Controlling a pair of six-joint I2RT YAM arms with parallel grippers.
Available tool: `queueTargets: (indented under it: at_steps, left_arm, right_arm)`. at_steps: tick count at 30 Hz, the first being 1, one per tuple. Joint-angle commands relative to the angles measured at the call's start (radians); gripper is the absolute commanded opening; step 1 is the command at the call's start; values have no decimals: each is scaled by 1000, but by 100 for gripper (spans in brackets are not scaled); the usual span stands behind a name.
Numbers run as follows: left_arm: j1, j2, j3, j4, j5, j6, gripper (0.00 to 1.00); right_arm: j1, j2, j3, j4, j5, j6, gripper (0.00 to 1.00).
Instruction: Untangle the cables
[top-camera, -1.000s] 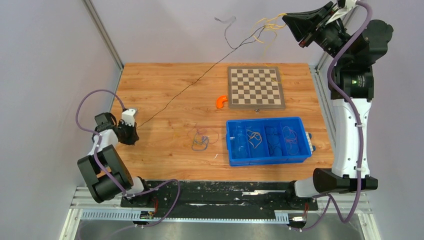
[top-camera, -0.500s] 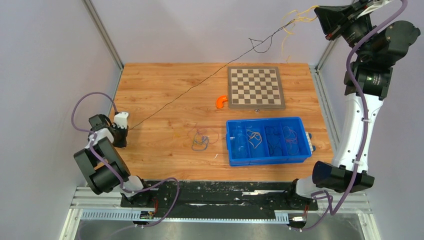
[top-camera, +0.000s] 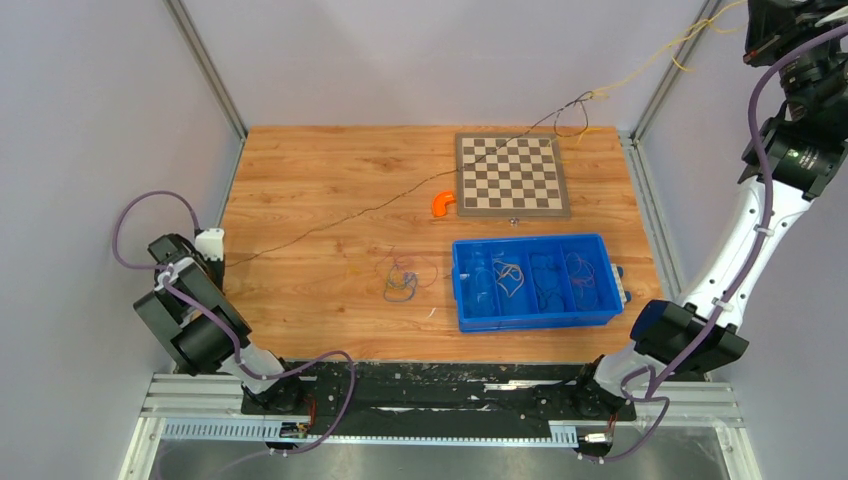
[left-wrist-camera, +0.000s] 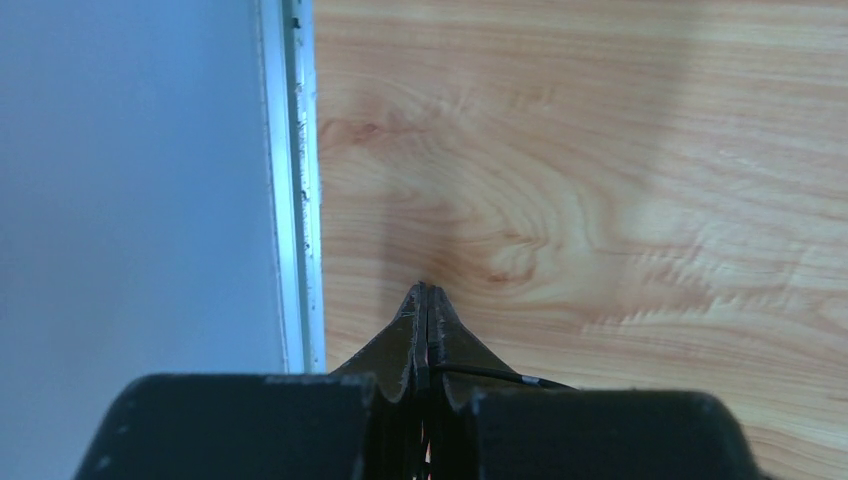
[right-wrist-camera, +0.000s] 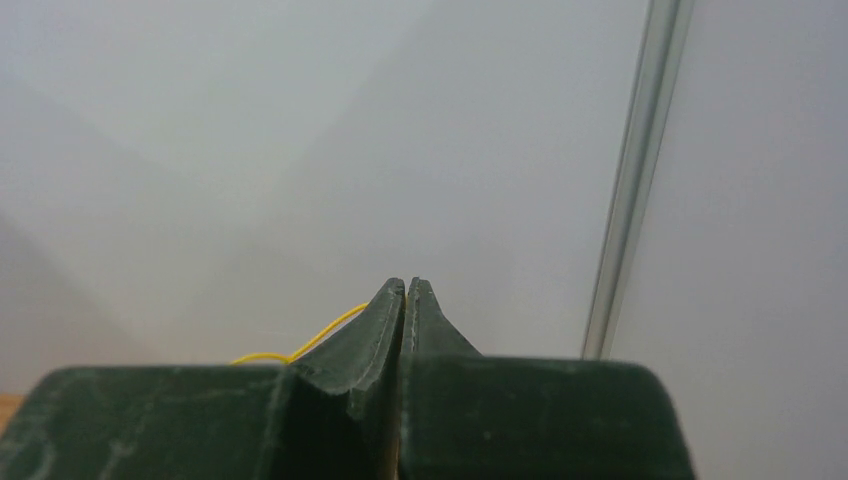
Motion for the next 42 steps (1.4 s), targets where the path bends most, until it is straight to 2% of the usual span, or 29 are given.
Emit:
queueTargets:
  at_steps: [1,5,18,26,28,30,31,34,37,39,42]
  left_arm:
    - [21,25,19,5,-60,28,0]
    - [28,29,34,-5,-57,20,0]
    - [115,110,73,45,-139,60,0]
    - [166,131,79,69,-150,92,0]
    - [169,100,77,34,-84,87,0]
    - [161,32,73,-65,56,80,0]
    - [135,-34,71,-104,152,85,0]
    - [41,-208,60,-226,319,37,0]
    - [-103,-398,93,-299,513,-7,0]
    - [-195,-467,120,-324,586,-48,0]
    - [-320,-506,138,-317,613,-80,0]
  right_arm:
    - [-30,22,28,64,44,5,0]
    - [-29,12,-7,87,-13,36,0]
    - [-134,126,132,90,203,-85,0]
    - [-162,138,120,116,217,-121,0]
    - [-162,135,104,118,123,-73,0]
    - [-147,124,78,120,-32,7,0]
    - [-126,114,59,120,-114,44,0]
    - [-7,55,-28,124,-287,111,0]
    - [162,-13,-103,148,-360,135,0]
    - [269,-36,-105,153,-381,153,0]
    - [398,-38,-55,158,-386,193,0]
